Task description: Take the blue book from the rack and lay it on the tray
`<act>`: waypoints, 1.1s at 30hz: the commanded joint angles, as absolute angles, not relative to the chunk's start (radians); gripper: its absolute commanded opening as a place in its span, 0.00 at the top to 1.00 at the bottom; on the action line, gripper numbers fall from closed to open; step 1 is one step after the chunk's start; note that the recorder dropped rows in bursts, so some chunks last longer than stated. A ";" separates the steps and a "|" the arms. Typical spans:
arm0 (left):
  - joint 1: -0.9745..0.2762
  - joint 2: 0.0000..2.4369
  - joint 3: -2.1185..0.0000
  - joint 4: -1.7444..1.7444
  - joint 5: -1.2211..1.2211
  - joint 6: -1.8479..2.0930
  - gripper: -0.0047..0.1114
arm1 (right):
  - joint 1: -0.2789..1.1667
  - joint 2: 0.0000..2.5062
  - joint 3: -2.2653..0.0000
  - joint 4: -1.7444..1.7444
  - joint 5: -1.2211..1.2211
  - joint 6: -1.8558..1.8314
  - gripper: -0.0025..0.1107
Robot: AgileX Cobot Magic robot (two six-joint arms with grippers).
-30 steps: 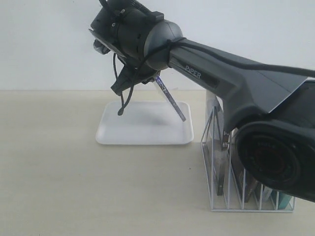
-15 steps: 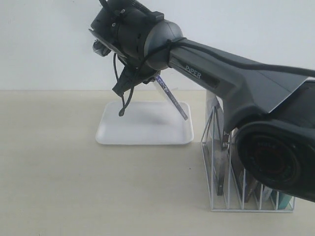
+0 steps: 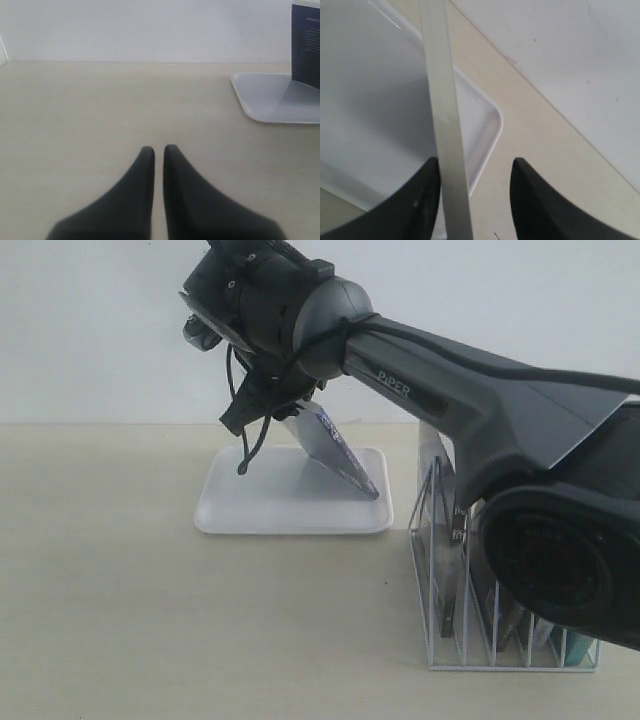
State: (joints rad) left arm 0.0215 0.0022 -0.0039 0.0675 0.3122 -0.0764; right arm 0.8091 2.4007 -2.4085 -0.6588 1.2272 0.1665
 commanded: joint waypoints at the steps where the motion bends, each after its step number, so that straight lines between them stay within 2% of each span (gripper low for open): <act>1: 0.013 0.000 0.000 0.069 0.306 -0.074 0.91 | 0.806 2.385 -2.415 -0.546 1.221 0.177 0.60; 13: 0.013 0.000 0.000 0.069 0.306 -0.074 0.91 | 0.806 2.385 -2.415 -0.418 1.212 0.226 0.60; 18: 0.013 0.000 0.000 0.069 0.306 -0.074 0.91 | 0.806 2.385 -2.415 -0.260 1.157 0.226 0.60; 27: 0.013 0.000 0.000 0.069 0.306 -0.074 0.91 | 0.806 2.380 -2.415 -0.301 1.195 0.230 0.61; 29: 0.013 0.000 0.000 0.069 0.306 -0.074 0.91 | 0.808 2.367 -2.415 -0.301 1.221 0.247 0.68; 33: 0.013 0.000 0.000 0.069 0.306 -0.074 0.91 | 0.812 2.310 -2.415 -0.294 1.221 0.244 0.98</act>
